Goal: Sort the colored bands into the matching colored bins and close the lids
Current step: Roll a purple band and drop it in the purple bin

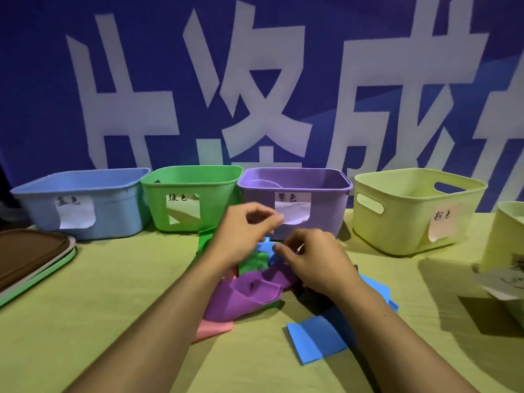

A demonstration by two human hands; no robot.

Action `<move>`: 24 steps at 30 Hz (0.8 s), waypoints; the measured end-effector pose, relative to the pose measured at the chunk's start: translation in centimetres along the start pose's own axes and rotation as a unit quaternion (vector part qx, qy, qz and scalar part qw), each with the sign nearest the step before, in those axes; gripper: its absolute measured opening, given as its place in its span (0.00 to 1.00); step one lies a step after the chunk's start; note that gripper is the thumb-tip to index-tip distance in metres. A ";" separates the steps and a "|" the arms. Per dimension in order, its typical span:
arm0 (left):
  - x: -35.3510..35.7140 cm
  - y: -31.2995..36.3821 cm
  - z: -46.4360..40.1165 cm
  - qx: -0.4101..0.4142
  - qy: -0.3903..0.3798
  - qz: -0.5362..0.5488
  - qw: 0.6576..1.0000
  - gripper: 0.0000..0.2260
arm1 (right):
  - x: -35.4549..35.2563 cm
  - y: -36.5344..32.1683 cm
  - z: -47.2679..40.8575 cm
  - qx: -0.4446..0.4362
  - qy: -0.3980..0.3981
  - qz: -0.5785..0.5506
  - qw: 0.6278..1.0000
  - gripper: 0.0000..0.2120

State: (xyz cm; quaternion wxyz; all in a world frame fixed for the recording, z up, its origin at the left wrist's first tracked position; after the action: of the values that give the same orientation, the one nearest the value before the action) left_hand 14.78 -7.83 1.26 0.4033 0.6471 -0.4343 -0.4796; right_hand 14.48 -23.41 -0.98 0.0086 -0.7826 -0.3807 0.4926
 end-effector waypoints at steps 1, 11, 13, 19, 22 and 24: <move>0.0 -0.9 0.1 -0.003 0.002 -0.003 1.000 0.04 | 0.2 -0.3 0.1 -0.010 -0.024 -0.016 1.000 0.18; -0.5 -2.1 0.3 0.021 -0.019 -0.020 0.999 0.03 | 2.4 -2.6 1.2 -0.036 -0.195 -0.167 0.966 0.09; 0.0 -2.0 0.4 0.030 -0.053 -0.018 0.998 0.02 | 1.3 -2.3 0.7 -0.048 -0.120 -0.159 0.979 0.06; 1.1 -1.3 1.1 0.033 -0.110 -0.009 0.993 0.15 | -1.5 -2.0 0.0 -0.085 0.033 -0.178 0.980 0.02; 1.3 -0.9 1.6 0.010 -0.138 0.029 0.990 0.19 | -2.8 -1.8 -0.8 -0.059 0.041 -0.219 0.973 0.03; 0.9 0.1 1.6 0.025 -0.133 0.023 0.991 0.09 | -4.6 -2.2 -1.9 -0.055 0.051 -0.209 0.975 0.04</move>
State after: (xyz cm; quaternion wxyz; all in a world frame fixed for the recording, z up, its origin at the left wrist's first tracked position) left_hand 13.40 -8.93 0.79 0.3369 0.5768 -0.5107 -0.5412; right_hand 13.61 -23.93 4.36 0.0876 -0.7091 -0.5618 0.4171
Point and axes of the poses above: each hand's wrist, its own z-axis away from the middle knuckle, its own x-axis out of the palm, y = z × x, the point moved 8 cm from there along -z, towards the middle knuckle, and after that the axes turned 11 degrees about -x, right-handed, at the moved point
